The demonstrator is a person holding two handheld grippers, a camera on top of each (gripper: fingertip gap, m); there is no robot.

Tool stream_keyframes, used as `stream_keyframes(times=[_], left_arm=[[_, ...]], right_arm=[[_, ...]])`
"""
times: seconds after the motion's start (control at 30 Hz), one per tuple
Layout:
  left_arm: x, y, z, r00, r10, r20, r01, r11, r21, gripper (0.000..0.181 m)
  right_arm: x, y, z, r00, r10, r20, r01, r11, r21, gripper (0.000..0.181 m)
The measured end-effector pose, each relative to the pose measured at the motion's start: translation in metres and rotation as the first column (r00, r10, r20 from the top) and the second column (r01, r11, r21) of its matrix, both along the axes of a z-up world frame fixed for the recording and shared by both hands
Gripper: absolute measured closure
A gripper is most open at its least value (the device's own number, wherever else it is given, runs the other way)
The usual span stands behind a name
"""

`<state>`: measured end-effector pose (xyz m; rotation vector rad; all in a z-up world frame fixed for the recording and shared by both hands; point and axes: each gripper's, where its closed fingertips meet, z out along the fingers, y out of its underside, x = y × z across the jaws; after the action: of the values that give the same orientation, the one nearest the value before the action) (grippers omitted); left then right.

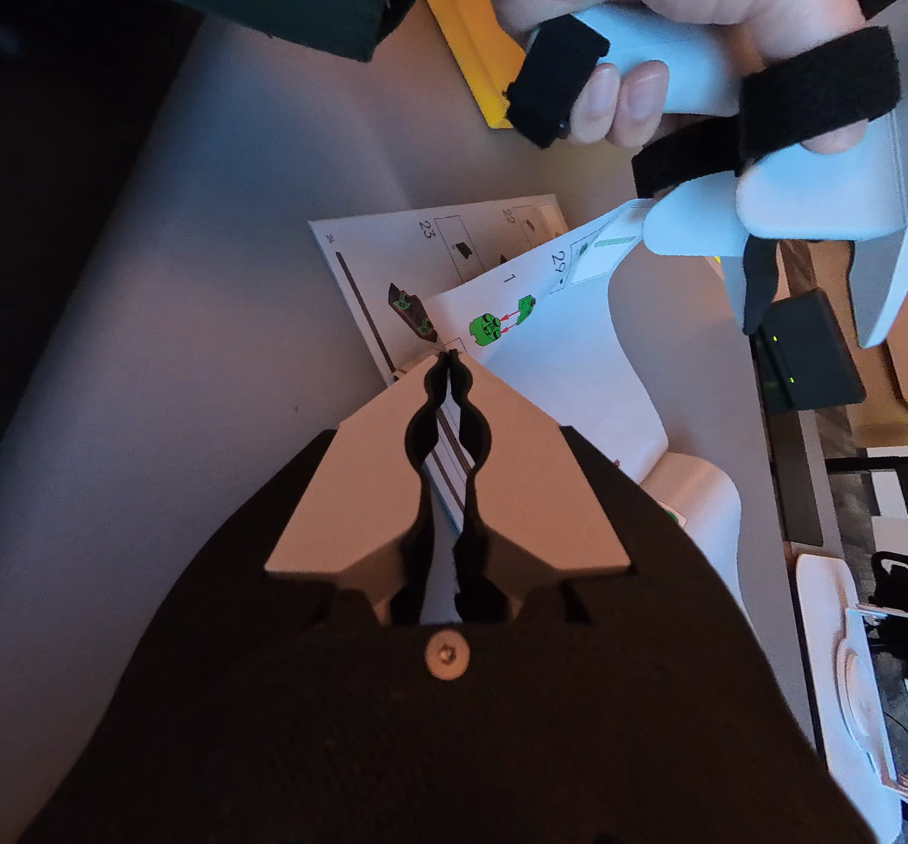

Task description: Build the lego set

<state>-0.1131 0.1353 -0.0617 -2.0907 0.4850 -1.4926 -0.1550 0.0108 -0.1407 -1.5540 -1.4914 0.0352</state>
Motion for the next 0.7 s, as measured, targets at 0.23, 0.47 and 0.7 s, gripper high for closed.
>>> stream_keyframes(times=[0.23,0.47,0.7], left_arm=[[0.002,-0.002,0.006,1.0,-0.007,0.003,0.007,0.999,0.048,0.141],[0.009,-0.012,0.017,0.998,-0.058,0.029,0.055,0.995,0.088,0.144],[0.011,-0.013,0.015,0.997,-0.069,0.031,0.066,0.995,0.073,0.144]], right_arm=[[-0.005,0.002,-0.004,0.995,-0.061,0.076,0.058,0.998,0.038,0.181],[-0.017,-0.001,-0.017,0.979,-0.089,0.183,0.079,0.995,0.066,0.181],[-0.028,-0.005,-0.017,0.981,-0.091,0.17,0.082,0.995,0.062,0.181]])
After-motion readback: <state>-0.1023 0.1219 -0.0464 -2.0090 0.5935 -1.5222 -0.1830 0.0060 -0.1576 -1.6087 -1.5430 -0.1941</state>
